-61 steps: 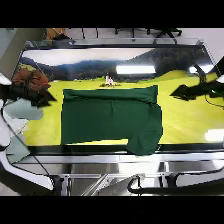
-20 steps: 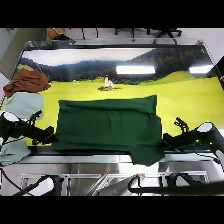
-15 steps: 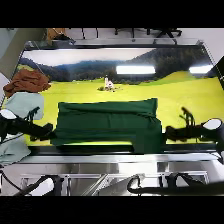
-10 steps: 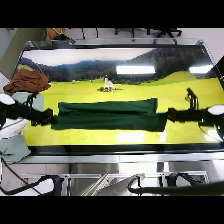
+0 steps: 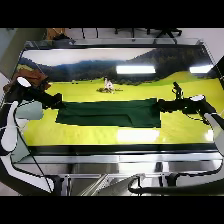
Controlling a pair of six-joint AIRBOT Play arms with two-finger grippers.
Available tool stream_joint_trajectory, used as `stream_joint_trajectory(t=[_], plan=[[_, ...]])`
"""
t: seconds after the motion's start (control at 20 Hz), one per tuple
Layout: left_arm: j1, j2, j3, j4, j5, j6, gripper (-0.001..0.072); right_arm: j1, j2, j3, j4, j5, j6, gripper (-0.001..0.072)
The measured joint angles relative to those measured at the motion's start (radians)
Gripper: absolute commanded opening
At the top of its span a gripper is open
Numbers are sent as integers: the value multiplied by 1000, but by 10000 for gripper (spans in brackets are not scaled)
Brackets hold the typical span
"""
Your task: Fold the shirts.
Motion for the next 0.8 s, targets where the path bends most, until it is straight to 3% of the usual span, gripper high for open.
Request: stream_joint_trajectory(t=[0.05, 0.15, 0.4, 0.55, 0.6, 0.65, 0.7, 0.75, 0.8], plan=[[-3, -29, 29, 0, -5, -1, 686, -2, -7, 12, -1, 0, -10, 510], [-8, -74, 89, 0, -30, -7, 686, -16, -7, 34, -35, 5, -26, 615], [-12, -116, 236, 0, -70, -7, 686, -56, -19, 51, -149, 21, -1, 614], [-13, -122, 312, -8, -98, -11, 685, -40, -63, 56, -128, 53, 10, 611], [-13, -123, 332, -20, -105, -11, 684, -28, -79, 57, -119, 60, 11, 566], [-13, -124, 348, -40, -114, -11, 682, -13, -96, 57, -104, 72, 13, 322], [-13, -124, 362, -70, -118, -11, 545, 5, -114, 57, -103, 75, 13, 115], [-16, -124, 371, -108, -121, -11, 292, 21, -129, 55, -97, 81, 13, 28], [-21, -125, 378, -143, -123, -6, 1, 39, -138, 56, -92, 80, 13, 30]])
